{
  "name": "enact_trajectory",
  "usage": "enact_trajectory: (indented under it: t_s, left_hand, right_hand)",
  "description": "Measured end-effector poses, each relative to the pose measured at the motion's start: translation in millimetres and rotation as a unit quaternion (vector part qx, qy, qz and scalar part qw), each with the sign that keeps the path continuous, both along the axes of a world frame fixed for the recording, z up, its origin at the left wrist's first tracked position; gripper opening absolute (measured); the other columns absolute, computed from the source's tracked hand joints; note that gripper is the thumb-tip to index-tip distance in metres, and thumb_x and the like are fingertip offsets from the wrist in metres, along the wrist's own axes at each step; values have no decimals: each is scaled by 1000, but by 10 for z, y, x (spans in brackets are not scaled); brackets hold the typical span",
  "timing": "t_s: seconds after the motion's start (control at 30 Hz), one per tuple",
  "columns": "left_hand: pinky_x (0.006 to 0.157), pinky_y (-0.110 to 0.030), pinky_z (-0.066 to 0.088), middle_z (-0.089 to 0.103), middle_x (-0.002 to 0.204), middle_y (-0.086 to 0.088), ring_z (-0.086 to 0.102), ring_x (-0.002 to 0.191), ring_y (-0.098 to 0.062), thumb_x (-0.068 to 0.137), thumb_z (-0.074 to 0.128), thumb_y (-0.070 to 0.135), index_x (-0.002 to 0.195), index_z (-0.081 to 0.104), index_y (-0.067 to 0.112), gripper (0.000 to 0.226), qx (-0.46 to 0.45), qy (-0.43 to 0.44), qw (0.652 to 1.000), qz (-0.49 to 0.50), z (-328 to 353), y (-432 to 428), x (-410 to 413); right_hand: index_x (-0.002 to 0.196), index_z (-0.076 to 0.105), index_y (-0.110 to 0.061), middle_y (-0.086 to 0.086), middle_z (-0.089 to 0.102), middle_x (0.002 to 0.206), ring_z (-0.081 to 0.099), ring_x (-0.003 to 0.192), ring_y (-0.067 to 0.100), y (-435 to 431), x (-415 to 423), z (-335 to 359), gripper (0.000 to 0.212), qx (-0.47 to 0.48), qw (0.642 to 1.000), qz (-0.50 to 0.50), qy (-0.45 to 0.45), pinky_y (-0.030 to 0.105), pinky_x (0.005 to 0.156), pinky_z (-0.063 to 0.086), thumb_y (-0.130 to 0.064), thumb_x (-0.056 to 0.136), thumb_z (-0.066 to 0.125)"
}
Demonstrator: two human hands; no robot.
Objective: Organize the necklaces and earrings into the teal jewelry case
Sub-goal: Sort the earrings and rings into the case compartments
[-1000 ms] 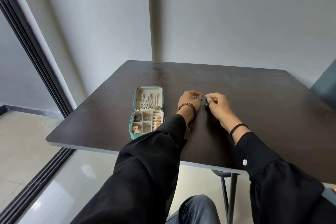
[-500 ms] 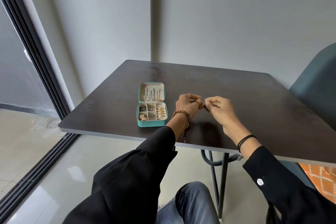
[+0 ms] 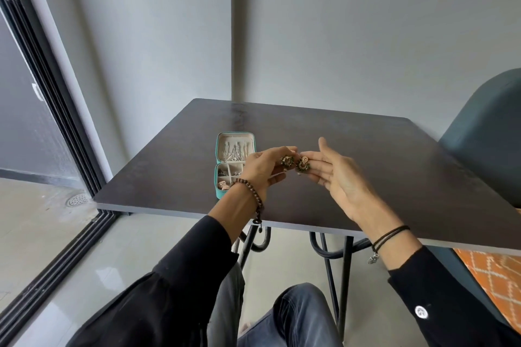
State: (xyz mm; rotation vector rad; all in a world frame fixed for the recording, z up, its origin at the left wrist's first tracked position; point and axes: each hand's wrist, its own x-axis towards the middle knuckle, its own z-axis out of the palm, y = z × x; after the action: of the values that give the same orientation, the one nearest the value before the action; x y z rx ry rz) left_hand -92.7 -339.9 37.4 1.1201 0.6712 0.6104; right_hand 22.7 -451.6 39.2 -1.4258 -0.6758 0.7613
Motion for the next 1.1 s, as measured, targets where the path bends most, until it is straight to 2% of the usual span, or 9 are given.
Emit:
enact_trajectory:
  t_s: [0.13, 0.27, 0.37, 0.47, 0.53, 0.6, 0.87, 1.03, 1.1]
  left_hand:
    - [79, -26, 49, 75, 109, -7, 67, 92, -15, 94, 58, 30, 113, 73, 7, 33, -18, -17, 1000, -19, 54, 57, -194]
    - [84, -30, 45, 74, 115, -4, 65, 110, -17, 99, 43, 43, 115, 73, 10, 47, -33, -25, 998, -55, 22, 183, -392]
    - [86, -31, 47, 74, 114, -5, 65, 111, -19, 98, 45, 42, 115, 73, 11, 45, -29, -22, 998, -54, 0, 244, -491]
    - [96, -35, 50, 75, 112, -8, 68, 111, -22, 94, 61, 30, 111, 72, 9, 29, 8, -24, 999, -25, -21, 298, -571]
    - [97, -33, 52, 75, 109, -10, 69, 109, -23, 89, 70, 17, 113, 72, 4, 27, 40, -17, 999, 0, -54, 360, -631]
    - [89, -29, 58, 75, 107, -15, 71, 105, -25, 87, 73, 8, 111, 72, 1, 26, 59, -18, 998, 32, -86, 443, -699]
    - [88, -36, 59, 77, 96, -13, 75, 90, -22, 86, 75, 9, 104, 75, 5, 19, 179, 36, 975, 127, -274, 712, -907]
    - [87, -30, 59, 78, 92, -2, 74, 88, -12, 83, 79, 17, 101, 78, 12, 19, 246, 77, 955, 147, -361, 745, -932]
    - [87, -31, 59, 78, 92, -1, 74, 87, -11, 83, 79, 17, 101, 78, 12, 19, 253, 82, 953, 148, -378, 745, -946]
  right_hand:
    - [115, 73, -9, 4, 78, 107, 74, 101, 12, 51, -86, 33, 58, 6, 1000, 18, 12, 25, 85, 52, -54, 104, 38]
    - [116, 73, -9, 5, 77, 111, 72, 106, 16, 142, -147, 18, 62, -1, 999, 34, 21, 28, 89, 51, -55, 104, 34]
    - [116, 73, -9, 6, 77, 110, 72, 106, 17, 226, -205, -4, 57, -9, 999, 41, 19, 28, 88, 51, -51, 105, 37]
    - [115, 74, -8, 8, 78, 107, 72, 106, 21, 313, -296, -16, 36, -5, 999, 46, 6, 30, 89, 52, -33, 103, 50]
    - [112, 75, -9, 8, 78, 105, 72, 106, 22, 385, -345, -42, 22, 2, 998, 47, -35, 31, 94, 53, -19, 97, 62]
    - [111, 76, -14, 4, 78, 104, 72, 104, 18, 463, -383, -71, 20, -6, 994, 46, -103, 31, 97, 55, -10, 94, 67]
    - [107, 77, -23, -6, 76, 101, 73, 92, 3, 733, -580, -256, 21, -52, 948, 39, -311, 25, 87, 60, -10, 90, 75]
    - [111, 76, -28, -14, 76, 96, 70, 89, -1, 807, -681, -324, 24, -88, 904, 33, -416, 2, 70, 48, -19, 89, 77]
    - [110, 76, -24, -11, 76, 95, 70, 85, 1, 829, -699, -342, 22, -98, 899, 32, -425, -1, 65, 44, -19, 88, 77]
